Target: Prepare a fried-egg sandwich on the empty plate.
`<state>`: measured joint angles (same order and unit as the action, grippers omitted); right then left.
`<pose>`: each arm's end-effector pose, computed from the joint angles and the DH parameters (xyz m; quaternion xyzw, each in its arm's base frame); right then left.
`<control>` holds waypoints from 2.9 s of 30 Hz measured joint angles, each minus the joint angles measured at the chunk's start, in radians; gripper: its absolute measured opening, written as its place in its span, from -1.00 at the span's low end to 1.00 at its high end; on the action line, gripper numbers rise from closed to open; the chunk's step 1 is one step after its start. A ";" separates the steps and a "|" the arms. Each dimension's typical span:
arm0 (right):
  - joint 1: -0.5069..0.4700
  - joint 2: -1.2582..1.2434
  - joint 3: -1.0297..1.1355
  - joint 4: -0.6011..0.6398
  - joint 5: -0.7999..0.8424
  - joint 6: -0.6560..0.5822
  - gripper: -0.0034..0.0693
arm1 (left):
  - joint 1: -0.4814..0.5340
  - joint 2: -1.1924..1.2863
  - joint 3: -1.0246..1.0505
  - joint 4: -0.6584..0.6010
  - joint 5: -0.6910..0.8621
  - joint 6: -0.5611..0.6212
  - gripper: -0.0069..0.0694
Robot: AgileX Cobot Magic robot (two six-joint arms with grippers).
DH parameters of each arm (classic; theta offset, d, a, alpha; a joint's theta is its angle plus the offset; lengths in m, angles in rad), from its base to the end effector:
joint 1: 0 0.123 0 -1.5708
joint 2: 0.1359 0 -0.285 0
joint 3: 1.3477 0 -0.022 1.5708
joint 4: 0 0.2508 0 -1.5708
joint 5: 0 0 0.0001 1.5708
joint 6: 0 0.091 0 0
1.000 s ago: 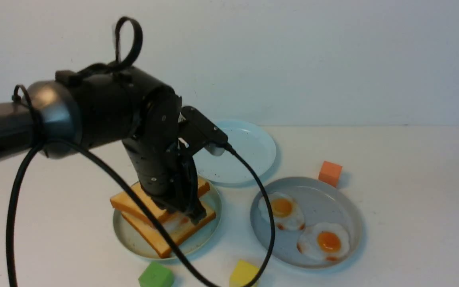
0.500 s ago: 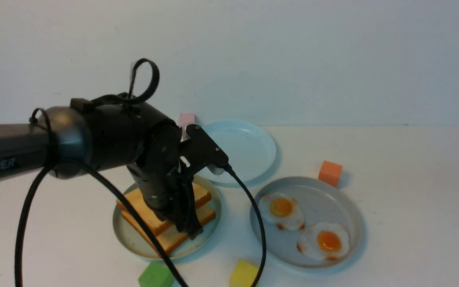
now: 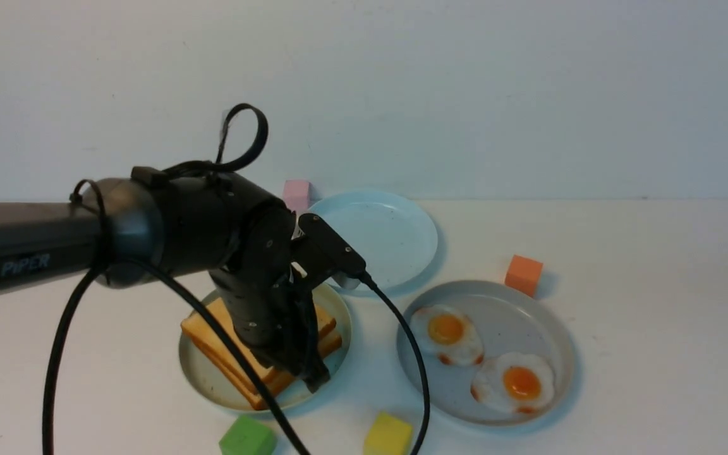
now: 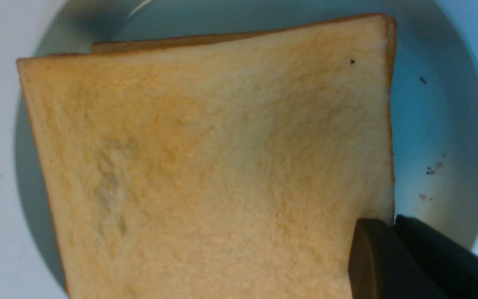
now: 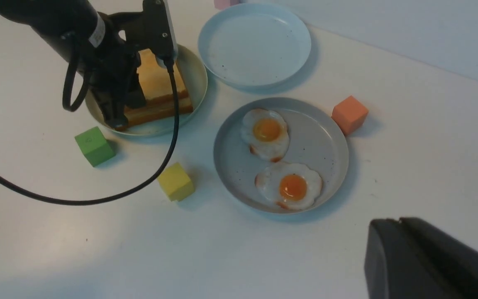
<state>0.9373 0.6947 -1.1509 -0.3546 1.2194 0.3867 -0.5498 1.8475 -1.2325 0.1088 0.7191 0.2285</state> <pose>0.0708 0.0463 0.4295 -0.2250 0.8586 0.1233 0.4438 0.3198 -0.1883 0.1908 0.4059 0.8986 0.0156 0.1656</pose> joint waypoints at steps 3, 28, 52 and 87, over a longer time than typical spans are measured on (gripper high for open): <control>0.000 0.000 0.000 0.000 0.000 0.000 -0.75 | 0.000 0.000 0.000 -0.014 0.005 0.000 -0.41; 0.000 0.000 0.000 0.067 0.030 0.005 -0.72 | 0.000 -0.901 0.211 -0.204 -0.029 -0.158 -0.85; 0.000 -0.003 0.000 0.080 0.042 0.086 -0.71 | 0.000 -1.734 1.025 -0.347 -0.581 -0.157 -0.85; -0.895 -0.697 1.176 0.410 -0.871 -0.363 -0.94 | 0.000 -1.734 1.032 -0.347 -0.552 -0.157 -0.85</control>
<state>0.0426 -0.0023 0.0249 0.0552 0.3488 0.0232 -0.5498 0.1140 -0.2009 -0.2380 0.1666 0.0711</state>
